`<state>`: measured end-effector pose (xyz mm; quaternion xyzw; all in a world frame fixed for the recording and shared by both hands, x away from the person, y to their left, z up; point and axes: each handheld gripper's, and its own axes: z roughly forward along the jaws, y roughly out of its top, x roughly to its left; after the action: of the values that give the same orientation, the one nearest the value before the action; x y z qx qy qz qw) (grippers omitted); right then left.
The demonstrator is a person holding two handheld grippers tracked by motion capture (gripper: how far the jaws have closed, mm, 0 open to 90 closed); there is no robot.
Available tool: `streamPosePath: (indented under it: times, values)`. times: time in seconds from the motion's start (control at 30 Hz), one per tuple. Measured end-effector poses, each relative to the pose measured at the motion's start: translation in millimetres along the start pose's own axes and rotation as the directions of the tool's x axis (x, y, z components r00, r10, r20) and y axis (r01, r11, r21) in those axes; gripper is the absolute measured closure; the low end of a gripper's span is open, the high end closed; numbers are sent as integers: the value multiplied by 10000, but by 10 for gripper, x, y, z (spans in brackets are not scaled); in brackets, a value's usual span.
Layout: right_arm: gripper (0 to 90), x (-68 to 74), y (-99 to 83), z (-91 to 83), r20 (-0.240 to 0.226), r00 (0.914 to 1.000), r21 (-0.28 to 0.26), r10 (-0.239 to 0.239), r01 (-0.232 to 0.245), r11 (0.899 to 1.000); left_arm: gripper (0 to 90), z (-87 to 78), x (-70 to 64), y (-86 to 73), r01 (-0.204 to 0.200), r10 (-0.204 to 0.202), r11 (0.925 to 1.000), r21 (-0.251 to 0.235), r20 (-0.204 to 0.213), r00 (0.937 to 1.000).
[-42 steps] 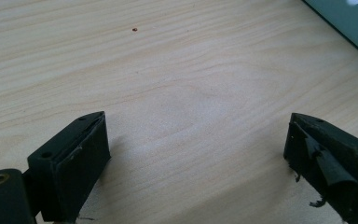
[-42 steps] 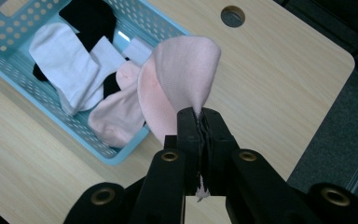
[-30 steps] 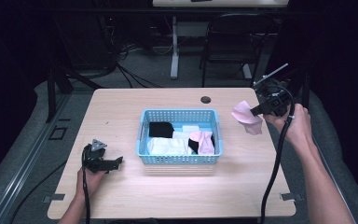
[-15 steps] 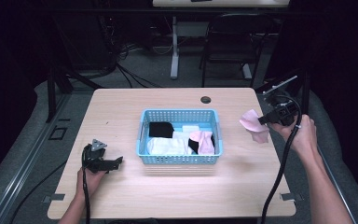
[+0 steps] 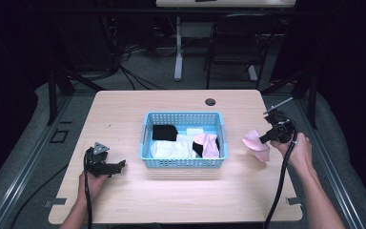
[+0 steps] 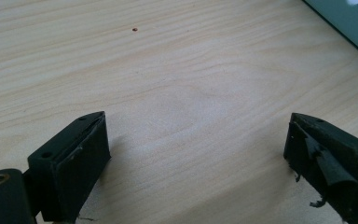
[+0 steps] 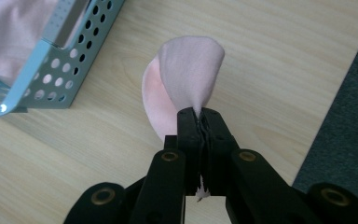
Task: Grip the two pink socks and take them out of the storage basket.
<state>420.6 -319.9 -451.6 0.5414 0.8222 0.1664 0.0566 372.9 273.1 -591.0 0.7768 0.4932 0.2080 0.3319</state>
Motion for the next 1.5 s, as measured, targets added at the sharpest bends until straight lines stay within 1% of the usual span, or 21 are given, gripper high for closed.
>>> streamPosePath:
  times: [0.1,0.13,0.23,0.3,0.37,0.4,0.47,0.5,0.53,0.57,0.67,0.7,0.77,0.8,0.87,0.97,1.1,1.13,1.2,1.3,1.5]
  values:
    - [872,-57,-42,142,-190,9995,261,269,-264,9993,65,0,0,0,-6,6,10000,1,2,10000]
    - [872,-70,-57,178,-114,9994,314,318,-315,9990,65,1,-1,0,15,-15,10000,-13,0,10000]
    - [871,-92,-110,302,-212,9980,409,601,-592,9974,65,0,0,0,-1,1,10000,-4,0,10000]
    - [870,-119,-128,335,-242,9985,684,487,-469,9966,65,0,0,0,-5,5,10000,-2,1,10000]
    - [868,-130,-146,365,-266,9974,649,674,-656,9957,65,0,0,0,-5,5,10000,-4,5,10000]
    - [864,-145,-151,374,-334,9974,728,644,-618,9954,65,2,-1,-1,3,-3,10000,-36,-11,10000]
    - [835,-159,-168,401,-323,9965,797,770,-742,9941,65,4,-2,-2,8,-8,10000,-54,-22,10000]
    - [790,-165,-173,406,-339,9963,827,787,-757,9937,65,4,-1,-2,6,-6,10000,-52,-20,10000]
    - [711,-175,-179,413,-340,9954,865,898,-866,9925,65,4,-1,-2,10,-10,10000,-54,-19,10000]
    - [676,-176,-182,407,-294,9953,835,924,-897,9925,65,4,-1,-2,9,-9,10000,-54,-19,10000]
    - [444,-189,-187,333,-397,9947,634,952,-926,9937,65,4,-1,-2,8,-8,10000,-53,-19,10000]
    - [394,-190,-182,305,-467,9948,601,907,-879,9943,65,4,-1,-2,7,-7,10000,-53,-20,10000]
    - [241,-182,-164,208,-646,9946,309,806,-788,9964,65,4,-1,-2,10,-10,10000,-55,-20,10000]
    - [192,-165,-153,165,-715,9943,189,797,-786,9967,65,4,-1,-2,9,-9,10000,-53,-19,10000]
    - [145,-130,-117,65,-869,9943,-5,621,-624,9980,65,4,-2,-2,12,-12,10000,-54,-19,10000]
    - [137,-58,-66,-41,-910,9951,-228,388,-410,9989,65,4,-2,-2,11,-11,10000,-55,-20,10000]
    - [76,65,19,-165,-995,9950,-461,28,-74,9989,65,4,-2,-2,10,-10,10000,-54,-21,10000]
    - [62,95,43,-192,-1082,9940,-509,-157,103,9987,65,4,-2,-2,9,-9,10000,-52,-22,10000]
    - [30,170,91,-240,-1167,9925,-689,-375,296,9972,65,1,-1,-1,18,-18,10000,-19,6,10000]
    - [3,279,163,-293,-1077,9915,-779,-724,642,9949,65,0,0,0,-4,4,10000,-2,-2,10000]
    - [0,548,317,-374,-1014,9849,-849,-1402,1318,9876,65,0,0,0,1,-1,10000,-2,7,10000]
